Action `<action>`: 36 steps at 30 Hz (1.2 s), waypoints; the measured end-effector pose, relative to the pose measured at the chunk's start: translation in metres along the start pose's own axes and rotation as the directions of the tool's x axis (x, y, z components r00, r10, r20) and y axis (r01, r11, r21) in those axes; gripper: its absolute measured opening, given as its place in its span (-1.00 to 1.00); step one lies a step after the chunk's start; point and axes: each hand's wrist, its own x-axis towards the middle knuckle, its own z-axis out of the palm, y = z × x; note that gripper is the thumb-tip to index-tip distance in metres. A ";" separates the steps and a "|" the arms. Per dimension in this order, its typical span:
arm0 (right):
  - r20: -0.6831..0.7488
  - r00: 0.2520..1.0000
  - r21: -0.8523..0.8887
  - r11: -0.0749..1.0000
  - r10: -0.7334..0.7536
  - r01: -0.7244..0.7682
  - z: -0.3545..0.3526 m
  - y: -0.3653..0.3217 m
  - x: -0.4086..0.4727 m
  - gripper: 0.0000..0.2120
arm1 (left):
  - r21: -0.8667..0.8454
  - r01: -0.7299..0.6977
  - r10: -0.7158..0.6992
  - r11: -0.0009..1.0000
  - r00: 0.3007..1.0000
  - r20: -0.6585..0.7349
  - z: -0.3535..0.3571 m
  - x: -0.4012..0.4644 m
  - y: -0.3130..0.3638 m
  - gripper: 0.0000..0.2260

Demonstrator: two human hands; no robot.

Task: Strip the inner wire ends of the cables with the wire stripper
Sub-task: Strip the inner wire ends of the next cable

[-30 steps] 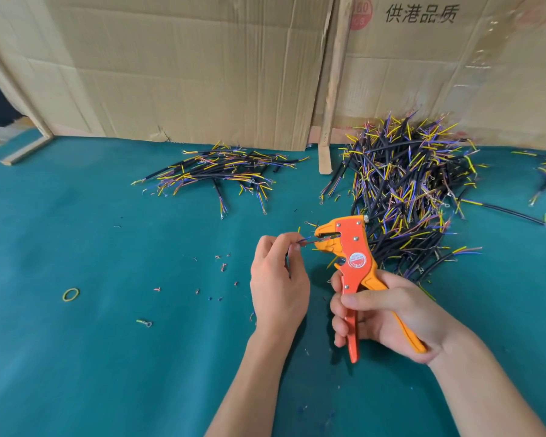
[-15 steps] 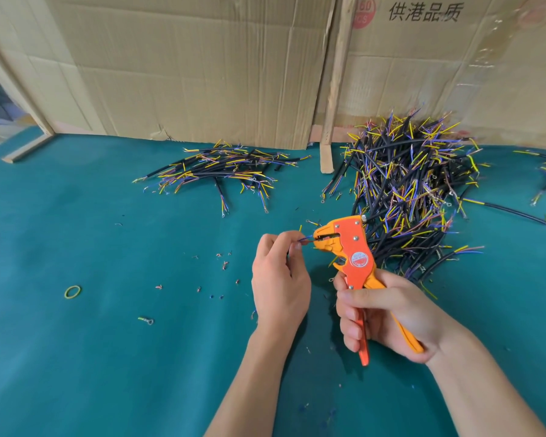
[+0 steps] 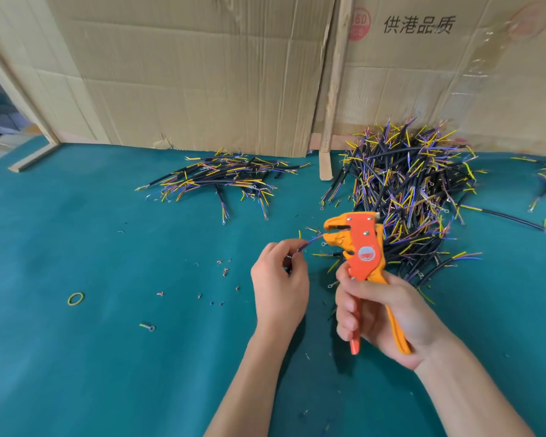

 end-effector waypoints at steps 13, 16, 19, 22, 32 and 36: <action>-0.066 0.983 0.216 0.960 -0.169 0.179 -0.014 -0.008 0.002 -0.72 | 0.359 0.017 -0.160 0.933 0.914 0.372 0.028 0.124 0.042 -0.74; -0.044 0.991 0.195 0.971 -0.129 0.135 -0.008 -0.004 0.003 -0.71 | 0.697 0.147 -0.276 0.702 0.958 0.076 0.006 0.143 0.006 -0.74; -0.015 0.996 0.145 0.986 -0.083 0.084 -0.001 0.000 0.004 -0.62 | 0.827 0.062 -0.313 0.559 0.939 0.142 0.001 0.148 -0.019 -0.66; -0.032 0.999 0.089 0.995 -0.034 0.036 0.004 0.004 0.005 -0.59 | 0.839 -0.043 -0.259 0.543 0.941 0.216 0.004 0.153 -0.023 -0.73; -0.006 1.000 0.072 0.997 0.008 -0.008 0.004 0.007 0.008 -0.61 | 0.409 0.186 -0.246 0.893 0.964 0.097 -0.043 0.057 0.003 -0.86; -0.049 0.999 0.019 1.000 -0.004 0.005 0.003 0.010 0.010 -0.51 | 0.162 0.178 -0.197 0.971 0.974 0.112 -0.054 -0.023 0.014 -0.77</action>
